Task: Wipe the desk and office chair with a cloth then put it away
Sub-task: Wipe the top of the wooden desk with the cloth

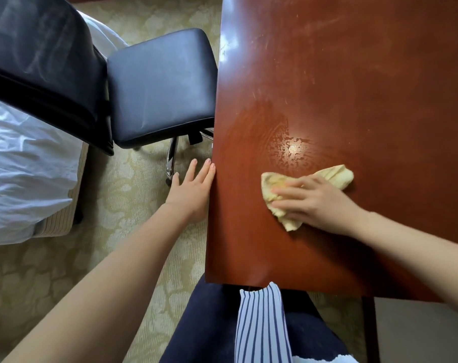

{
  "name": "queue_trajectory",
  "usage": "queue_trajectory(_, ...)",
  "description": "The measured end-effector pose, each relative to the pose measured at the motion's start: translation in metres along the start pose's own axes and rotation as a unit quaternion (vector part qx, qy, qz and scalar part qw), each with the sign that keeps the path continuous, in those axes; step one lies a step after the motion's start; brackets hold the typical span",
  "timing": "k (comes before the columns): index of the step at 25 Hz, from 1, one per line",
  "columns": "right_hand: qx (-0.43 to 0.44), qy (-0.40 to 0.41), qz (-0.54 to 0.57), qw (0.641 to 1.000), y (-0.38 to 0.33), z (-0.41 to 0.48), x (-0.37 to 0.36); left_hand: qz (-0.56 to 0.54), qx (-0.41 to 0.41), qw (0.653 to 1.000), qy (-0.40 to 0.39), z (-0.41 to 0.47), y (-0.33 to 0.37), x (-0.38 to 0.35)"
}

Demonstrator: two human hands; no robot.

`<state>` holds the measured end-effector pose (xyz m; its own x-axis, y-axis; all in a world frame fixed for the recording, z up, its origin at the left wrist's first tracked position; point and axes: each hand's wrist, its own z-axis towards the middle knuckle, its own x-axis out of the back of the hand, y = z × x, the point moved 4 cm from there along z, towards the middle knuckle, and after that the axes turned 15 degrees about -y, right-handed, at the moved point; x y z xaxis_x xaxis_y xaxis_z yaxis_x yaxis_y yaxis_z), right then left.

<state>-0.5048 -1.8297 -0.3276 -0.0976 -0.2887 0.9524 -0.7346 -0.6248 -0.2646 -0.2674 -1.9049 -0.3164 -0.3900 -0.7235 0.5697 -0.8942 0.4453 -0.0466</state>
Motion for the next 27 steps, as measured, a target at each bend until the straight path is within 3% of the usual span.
queue_trajectory(3,-0.134,0.026,0.013,0.991,0.046,-0.015,0.009,0.070,0.002,0.994,0.079,0.001,0.005,0.002)
queue_trajectory(5,-0.268,0.067,0.050,0.960,0.074,-0.026,0.014,0.101,-0.007,0.988,0.120,0.003,0.008,0.008)
queue_trajectory(8,-0.476,0.125,0.133,0.860,0.099,-0.027,0.017,0.123,-0.042,0.977,0.169,0.006,0.003,0.023)
queue_trajectory(11,-0.610,0.192,0.192,0.744,0.091,0.001,0.018,0.148,-0.097,0.968,0.178,0.012,-0.012,0.038)
queue_trajectory(13,-0.675,0.203,0.224,0.673,0.074,0.031,0.016,0.171,-0.137,0.960,0.176,0.015,-0.026,0.049)
queue_trajectory(15,-0.700,0.209,0.243,0.638,0.053,0.063,0.016,0.193,-0.179,0.947,0.182,0.018,-0.039,0.061)
queue_trajectory(17,-0.704,0.220,0.242,0.631,0.027,0.100,0.016,0.214,-0.226,0.931,0.193,0.019,-0.057,0.076)
queue_trajectory(20,-0.690,0.215,0.216,0.657,-0.019,0.147,0.010,0.236,-0.278,0.912,0.190,0.021,-0.082,0.093)
queue_trajectory(24,-0.647,0.202,0.201,0.707,-0.073,0.176,0.001,0.255,-0.312,0.898,0.176,0.025,-0.094,0.100)
queue_trajectory(27,-0.568,0.198,0.170,0.781,-0.101,0.177,-0.003,0.268,-0.333,0.892,0.145,0.034,-0.083,0.102)
